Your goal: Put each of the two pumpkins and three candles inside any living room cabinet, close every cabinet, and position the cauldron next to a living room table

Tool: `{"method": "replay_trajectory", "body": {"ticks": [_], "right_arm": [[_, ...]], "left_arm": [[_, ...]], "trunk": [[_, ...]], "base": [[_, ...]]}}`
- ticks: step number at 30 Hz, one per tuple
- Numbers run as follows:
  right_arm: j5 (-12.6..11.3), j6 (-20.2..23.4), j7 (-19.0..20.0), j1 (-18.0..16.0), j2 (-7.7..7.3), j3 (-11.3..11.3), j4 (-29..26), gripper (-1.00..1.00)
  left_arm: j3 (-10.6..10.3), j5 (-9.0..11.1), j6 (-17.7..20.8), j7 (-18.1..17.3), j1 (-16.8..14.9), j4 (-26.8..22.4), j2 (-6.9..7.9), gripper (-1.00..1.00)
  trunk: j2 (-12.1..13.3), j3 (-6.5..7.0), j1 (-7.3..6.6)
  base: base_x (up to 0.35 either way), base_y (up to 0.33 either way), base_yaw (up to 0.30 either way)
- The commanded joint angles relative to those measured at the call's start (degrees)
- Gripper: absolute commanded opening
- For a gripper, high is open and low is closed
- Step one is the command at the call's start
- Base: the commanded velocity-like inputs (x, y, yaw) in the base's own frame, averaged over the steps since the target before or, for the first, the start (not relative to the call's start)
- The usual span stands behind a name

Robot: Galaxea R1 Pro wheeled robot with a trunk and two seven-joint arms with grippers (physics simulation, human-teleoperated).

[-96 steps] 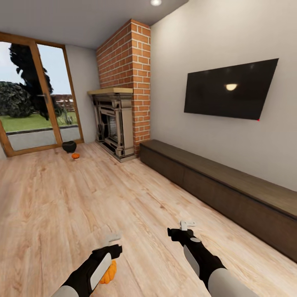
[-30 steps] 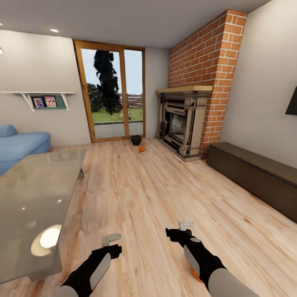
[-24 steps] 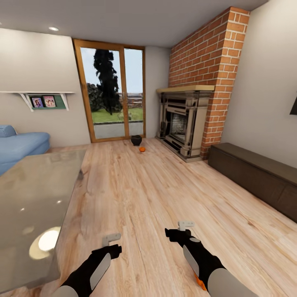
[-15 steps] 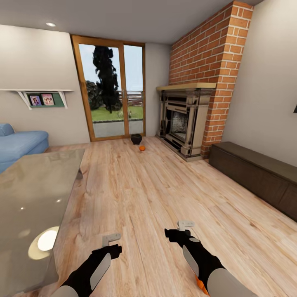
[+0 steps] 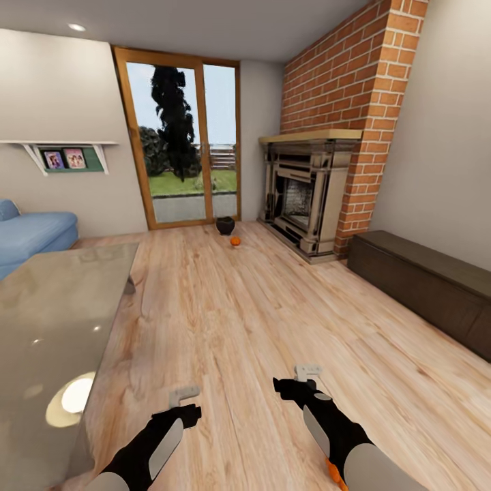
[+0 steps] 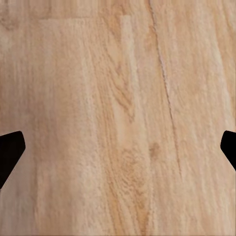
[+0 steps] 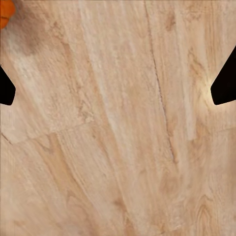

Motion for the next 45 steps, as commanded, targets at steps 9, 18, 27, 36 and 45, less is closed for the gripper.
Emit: {"method": "replay_trajectory", "body": {"ticks": [9,18,27,36,45], "right_arm": [[-0.5,-0.1,0.0,0.0,-0.24,0.2,-0.1,1.00],[-0.5,0.0,0.0,0.0,-0.24,0.2,-0.1,1.00],[-0.5,0.0,0.0,0.0,-0.24,0.2,-0.1,1.00],[-0.5,-0.1,0.0,0.0,-0.24,0.2,-0.1,1.00],[-0.5,-0.1,0.0,0.0,-0.31,0.2,-0.1,1.00]], "left_arm": [[-0.3,0.6,0.1,0.5,0.0,-0.1,0.03,1.00],[-0.3,0.6,0.1,0.5,0.0,-0.1,0.04,1.00],[-0.3,0.7,0.1,0.5,0.0,-0.1,0.01,1.00],[-0.3,0.6,0.1,0.5,0.0,-0.1,0.03,1.00],[-0.3,0.7,0.1,0.5,0.0,-0.1,0.03,1.00]], "trunk": [[0.0,-0.51,0.02],[0.0,-0.52,0.02],[0.0,-0.52,0.02],[0.0,-0.52,0.02],[0.0,-0.52,0.02]], "base": [[0.311,0.091,0.000],[0.321,0.028,0.000],[0.309,0.116,0.000],[0.295,0.030,0.000],[0.215,0.049,-0.053]]}}
